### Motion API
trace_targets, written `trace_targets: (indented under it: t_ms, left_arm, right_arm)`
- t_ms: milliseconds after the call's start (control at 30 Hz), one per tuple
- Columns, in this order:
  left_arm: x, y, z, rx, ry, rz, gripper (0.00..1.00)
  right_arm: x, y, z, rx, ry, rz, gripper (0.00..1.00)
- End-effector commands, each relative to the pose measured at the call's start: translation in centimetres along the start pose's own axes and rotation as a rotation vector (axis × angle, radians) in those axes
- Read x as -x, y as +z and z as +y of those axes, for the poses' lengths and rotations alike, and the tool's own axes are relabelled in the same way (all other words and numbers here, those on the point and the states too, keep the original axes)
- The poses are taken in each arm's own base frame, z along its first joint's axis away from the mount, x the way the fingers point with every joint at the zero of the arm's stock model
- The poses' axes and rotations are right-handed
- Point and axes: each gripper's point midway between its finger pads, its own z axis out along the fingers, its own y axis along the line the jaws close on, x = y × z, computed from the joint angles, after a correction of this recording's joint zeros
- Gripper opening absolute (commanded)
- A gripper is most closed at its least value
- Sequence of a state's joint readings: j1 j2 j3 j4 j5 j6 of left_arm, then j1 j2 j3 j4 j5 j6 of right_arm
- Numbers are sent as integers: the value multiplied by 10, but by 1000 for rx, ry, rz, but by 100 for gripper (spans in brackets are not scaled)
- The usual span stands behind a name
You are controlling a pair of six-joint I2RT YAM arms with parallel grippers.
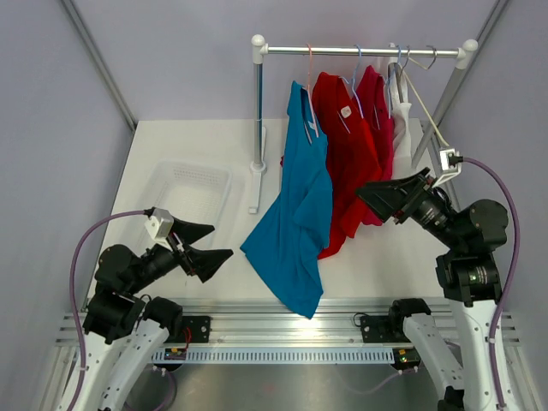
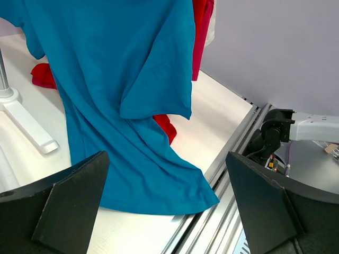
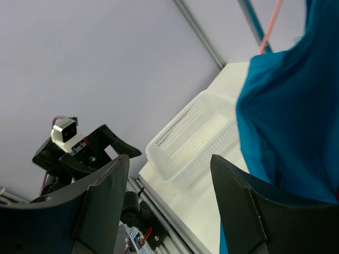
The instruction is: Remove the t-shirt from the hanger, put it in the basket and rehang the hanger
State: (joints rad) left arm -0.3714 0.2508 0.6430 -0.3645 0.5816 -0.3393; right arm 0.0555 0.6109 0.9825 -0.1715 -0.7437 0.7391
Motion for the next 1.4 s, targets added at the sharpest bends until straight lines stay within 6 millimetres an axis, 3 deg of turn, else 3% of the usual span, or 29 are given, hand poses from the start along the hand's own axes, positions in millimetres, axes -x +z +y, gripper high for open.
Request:
trace_targets:
  t_ms: [0, 167, 200, 267, 300, 333, 367, 400, 433, 467, 500, 567, 600, 667, 900, 1167, 1367]
  left_arm:
    - [14, -3, -11, -46, 53, -41, 99]
    - [14, -5, -8, -20, 46, -50, 99]
    - [14, -5, -6, -9, 45, -55, 99]
    - [14, -5, -6, -7, 39, -57, 99]
    - [14, -6, -5, 2, 37, -60, 99]
    - [14, -6, -3, 12, 34, -64, 99]
    - [14, -6, -2, 16, 29, -66, 99]
    - [14, -6, -2, 17, 29, -66, 99]
    - [13, -6, -2, 20, 25, -63, 99]
    - [14, -7, -2, 22, 27, -67, 99]
    - [15, -7, 0, 34, 26, -73, 99]
    - [15, -7, 2, 46, 21, -72, 99]
    - [15, -6, 3, 53, 19, -72, 99]
    - [14, -6, 3, 50, 13, -66, 99]
    - [12, -5, 5, 54, 8, -58, 99]
    - [10, -4, 7, 60, -4, -51, 99]
    - [11, -3, 7, 61, -5, -50, 99]
  right_arm:
    - [18, 14, 15, 17, -59, -13, 72]
    - [14, 51, 8, -25, -114, 62, 72]
    - [26, 54, 14, -38, -140, 32, 72]
    - [25, 66, 9, -64, -166, 56, 64]
    - [37, 68, 12, -86, -188, 22, 61]
    - [37, 72, 9, -111, -199, 32, 54]
    - [39, 76, 7, -128, -229, 33, 21]
    - [43, 86, 7, -162, -240, 26, 17]
    - [38, 91, 1, -198, -250, 54, 17]
    - [31, 103, -10, -235, -286, 88, 26]
    - [37, 108, -7, -276, -314, 67, 33]
    - [20, 126, -28, -361, -366, 138, 51]
    - [26, 130, -31, -405, -387, 121, 60]
    - [13, 142, -43, -461, -440, 156, 65]
    - [36, 136, -84, -727, -591, 94, 65]
    - [2, 151, -108, -752, -604, 218, 55]
    - [-5, 155, -113, -758, -609, 246, 47]
